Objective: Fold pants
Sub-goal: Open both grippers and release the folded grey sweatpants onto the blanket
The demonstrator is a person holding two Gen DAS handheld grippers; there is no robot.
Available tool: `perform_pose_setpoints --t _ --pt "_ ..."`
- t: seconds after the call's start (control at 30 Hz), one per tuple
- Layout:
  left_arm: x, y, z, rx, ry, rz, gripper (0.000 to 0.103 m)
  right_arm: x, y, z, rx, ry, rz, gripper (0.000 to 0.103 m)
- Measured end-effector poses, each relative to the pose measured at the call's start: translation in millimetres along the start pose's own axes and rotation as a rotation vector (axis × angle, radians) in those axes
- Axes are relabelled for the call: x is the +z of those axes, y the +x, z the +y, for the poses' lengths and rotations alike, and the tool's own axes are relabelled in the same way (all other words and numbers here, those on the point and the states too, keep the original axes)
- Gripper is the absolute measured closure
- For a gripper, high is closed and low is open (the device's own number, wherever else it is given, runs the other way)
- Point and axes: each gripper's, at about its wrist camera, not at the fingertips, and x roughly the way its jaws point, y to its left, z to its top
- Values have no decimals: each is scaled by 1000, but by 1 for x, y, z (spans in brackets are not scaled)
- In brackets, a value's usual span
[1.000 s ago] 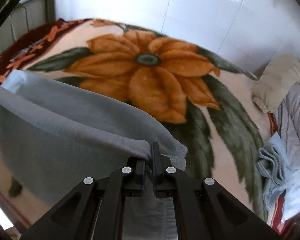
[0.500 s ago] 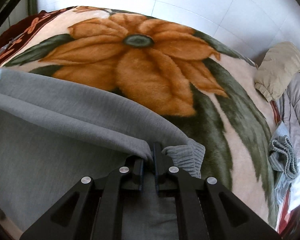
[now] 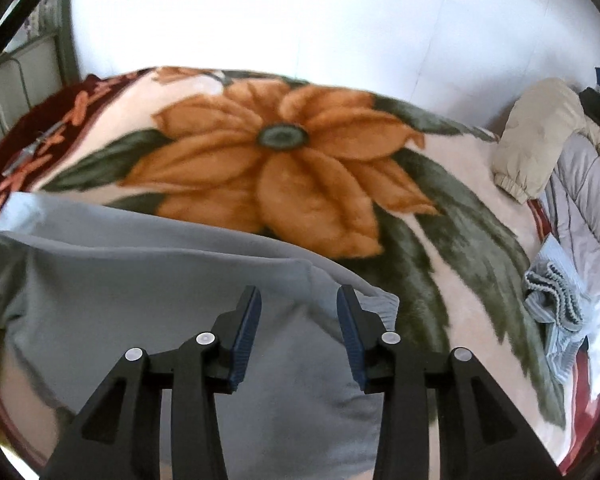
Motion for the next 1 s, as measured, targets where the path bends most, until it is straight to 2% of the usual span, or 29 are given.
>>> perform_pose_setpoints --t 0.33,0.6,0.73,0.83,1.0 --pt "-52 -35 18 22 -88 4 30 -17 -64 49 85 -22 -61 62" --pt "-100 -63 28 -6 -162 -17 30 -44 -108 95 120 -47 -76 62" --pt "-117 -67 28 5 -155 -22 30 -54 -131 111 119 -37 -85 62" --pt "-126 -62 26 53 -134 -1 30 -57 -148 119 143 -34 -99 62" --pt "-136 -53 27 48 -126 8 30 -52 -168 138 113 -76 -110 61"
